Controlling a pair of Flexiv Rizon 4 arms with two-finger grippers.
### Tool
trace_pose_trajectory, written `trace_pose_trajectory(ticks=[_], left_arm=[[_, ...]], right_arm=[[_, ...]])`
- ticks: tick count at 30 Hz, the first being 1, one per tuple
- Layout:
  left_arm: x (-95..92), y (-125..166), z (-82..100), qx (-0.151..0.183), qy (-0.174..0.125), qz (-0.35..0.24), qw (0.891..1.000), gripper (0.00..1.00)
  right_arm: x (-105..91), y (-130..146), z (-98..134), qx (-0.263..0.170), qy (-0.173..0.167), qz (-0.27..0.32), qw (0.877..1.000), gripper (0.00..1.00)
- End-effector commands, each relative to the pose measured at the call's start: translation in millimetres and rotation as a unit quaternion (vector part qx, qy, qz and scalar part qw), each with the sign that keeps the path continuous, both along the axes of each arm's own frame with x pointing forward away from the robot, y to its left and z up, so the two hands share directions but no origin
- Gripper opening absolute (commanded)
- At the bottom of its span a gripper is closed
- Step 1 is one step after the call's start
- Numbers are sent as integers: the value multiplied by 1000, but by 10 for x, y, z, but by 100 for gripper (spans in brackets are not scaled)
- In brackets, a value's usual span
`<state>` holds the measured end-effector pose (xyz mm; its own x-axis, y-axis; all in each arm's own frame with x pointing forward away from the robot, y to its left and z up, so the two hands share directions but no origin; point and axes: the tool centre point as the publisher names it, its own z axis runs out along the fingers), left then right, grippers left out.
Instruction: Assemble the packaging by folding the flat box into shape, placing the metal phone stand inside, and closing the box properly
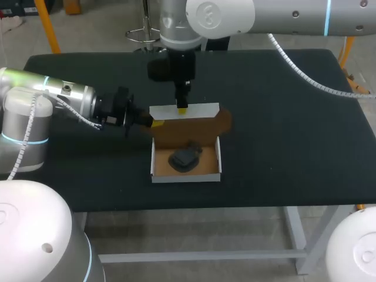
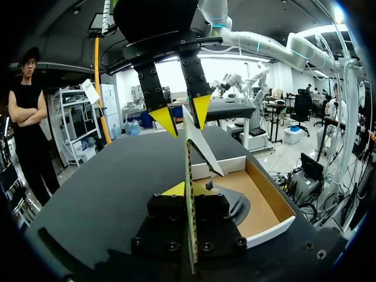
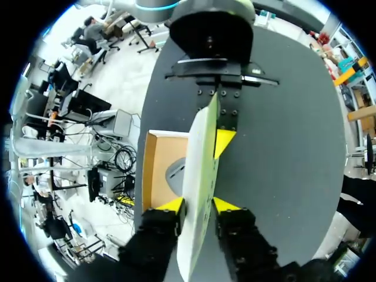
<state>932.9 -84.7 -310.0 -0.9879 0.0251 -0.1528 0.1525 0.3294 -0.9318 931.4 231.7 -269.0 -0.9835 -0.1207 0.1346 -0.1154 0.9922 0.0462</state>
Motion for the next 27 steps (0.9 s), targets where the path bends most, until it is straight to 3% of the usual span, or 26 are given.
trace_pose_trajectory(ticks=[1, 8, 17, 20, 23, 27], left_arm=[[-9, -15, -22, 0, 0, 0, 1000, 0], [-9, -15, -22, 0, 0, 0, 1000, 0], [-9, -15, -22, 0, 0, 0, 1000, 0], [-9, -15, -22, 0, 0, 0, 1000, 0], [-9, -15, -22, 0, 0, 0, 1000, 0], [-9, -15, -22, 0, 0, 0, 1000, 0]], right_arm=[[-17, -70, 125, 10, 5, -21, 1000, 100], [44, -177, 350, 28, 7, -78, 997, 100], [177, -274, 463, 35, 16, -143, 989, 100], [211, -320, 498, 29, 3, -171, 985, 100], [235, -407, 552, 9, -32, -221, 975, 100], [235, -407, 552, 9, -32, -221, 975, 100]])
